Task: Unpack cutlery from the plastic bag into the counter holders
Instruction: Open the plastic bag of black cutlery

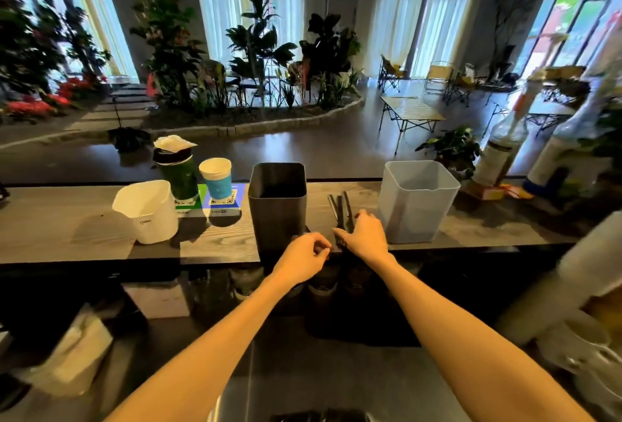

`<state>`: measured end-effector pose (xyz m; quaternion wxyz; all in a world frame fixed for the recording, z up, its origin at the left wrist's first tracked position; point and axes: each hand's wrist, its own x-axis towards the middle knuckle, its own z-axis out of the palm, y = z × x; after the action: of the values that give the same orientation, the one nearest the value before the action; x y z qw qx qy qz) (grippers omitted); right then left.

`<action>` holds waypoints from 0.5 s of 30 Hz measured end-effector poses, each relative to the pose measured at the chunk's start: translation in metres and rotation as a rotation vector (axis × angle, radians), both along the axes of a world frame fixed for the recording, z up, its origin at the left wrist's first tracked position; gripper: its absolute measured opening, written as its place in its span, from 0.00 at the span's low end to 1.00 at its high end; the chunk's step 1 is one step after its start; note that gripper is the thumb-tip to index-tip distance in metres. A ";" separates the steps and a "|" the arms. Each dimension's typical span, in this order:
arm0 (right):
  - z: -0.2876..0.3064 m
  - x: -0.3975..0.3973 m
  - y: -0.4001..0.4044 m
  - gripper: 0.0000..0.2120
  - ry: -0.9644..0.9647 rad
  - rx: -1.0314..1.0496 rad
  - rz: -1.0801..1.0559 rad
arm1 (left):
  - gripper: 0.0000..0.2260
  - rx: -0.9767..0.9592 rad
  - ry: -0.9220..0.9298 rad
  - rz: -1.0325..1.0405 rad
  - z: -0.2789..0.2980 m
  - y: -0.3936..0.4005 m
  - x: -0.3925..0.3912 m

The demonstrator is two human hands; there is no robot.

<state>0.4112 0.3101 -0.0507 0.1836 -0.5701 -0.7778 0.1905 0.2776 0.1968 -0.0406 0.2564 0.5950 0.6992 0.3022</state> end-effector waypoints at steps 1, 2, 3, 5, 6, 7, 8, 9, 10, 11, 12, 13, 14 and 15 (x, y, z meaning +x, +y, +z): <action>0.000 -0.005 0.003 0.37 -0.028 -0.007 -0.030 | 0.07 -0.009 -0.009 0.013 -0.002 0.001 0.001; 0.000 -0.009 0.006 0.39 -0.067 -0.012 -0.057 | 0.07 -0.014 -0.017 0.025 -0.003 0.002 0.001; 0.002 -0.012 0.008 0.39 -0.101 -0.029 -0.078 | 0.08 -0.016 -0.026 0.034 -0.003 0.002 0.001; 0.006 -0.016 0.012 0.32 -0.103 -0.086 -0.101 | 0.09 -0.022 -0.053 0.044 -0.004 0.001 -0.002; 0.007 -0.018 0.016 0.28 -0.087 -0.116 -0.098 | 0.09 -0.028 -0.067 0.047 -0.005 0.002 -0.004; 0.008 -0.019 0.019 0.24 -0.072 -0.142 -0.088 | 0.09 -0.035 -0.074 0.048 -0.005 0.002 -0.006; 0.009 -0.019 0.022 0.20 -0.064 -0.171 -0.075 | 0.09 -0.038 -0.076 0.050 -0.005 0.002 -0.008; 0.011 -0.020 0.024 0.17 -0.066 -0.200 -0.062 | 0.09 -0.037 -0.075 0.051 -0.005 0.002 -0.010; 0.013 -0.020 0.024 0.14 -0.074 -0.231 -0.051 | 0.09 -0.035 -0.074 0.049 -0.005 0.002 -0.011; 0.015 -0.021 0.023 0.12 -0.089 -0.255 -0.038 | 0.10 -0.038 -0.071 0.046 -0.006 0.001 -0.012; 0.018 -0.021 0.020 0.10 -0.109 -0.273 -0.028 | 0.10 -0.045 -0.070 0.041 -0.005 0.000 -0.013; 0.020 -0.020 0.016 0.09 -0.131 -0.279 -0.019 | 0.10 -0.050 -0.072 0.037 -0.004 -0.001 -0.013; 0.023 -0.018 0.011 0.09 -0.150 -0.278 -0.012 | 0.11 -0.054 -0.078 0.034 -0.004 -0.002 -0.013; 0.024 -0.016 0.006 0.09 -0.166 -0.267 -0.007 | 0.11 -0.048 -0.084 0.027 -0.004 -0.004 -0.012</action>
<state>0.3954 0.3162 -0.0264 0.0416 -0.6059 -0.7561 0.2438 0.2652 0.1928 -0.0444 0.2957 0.5660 0.7028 0.3136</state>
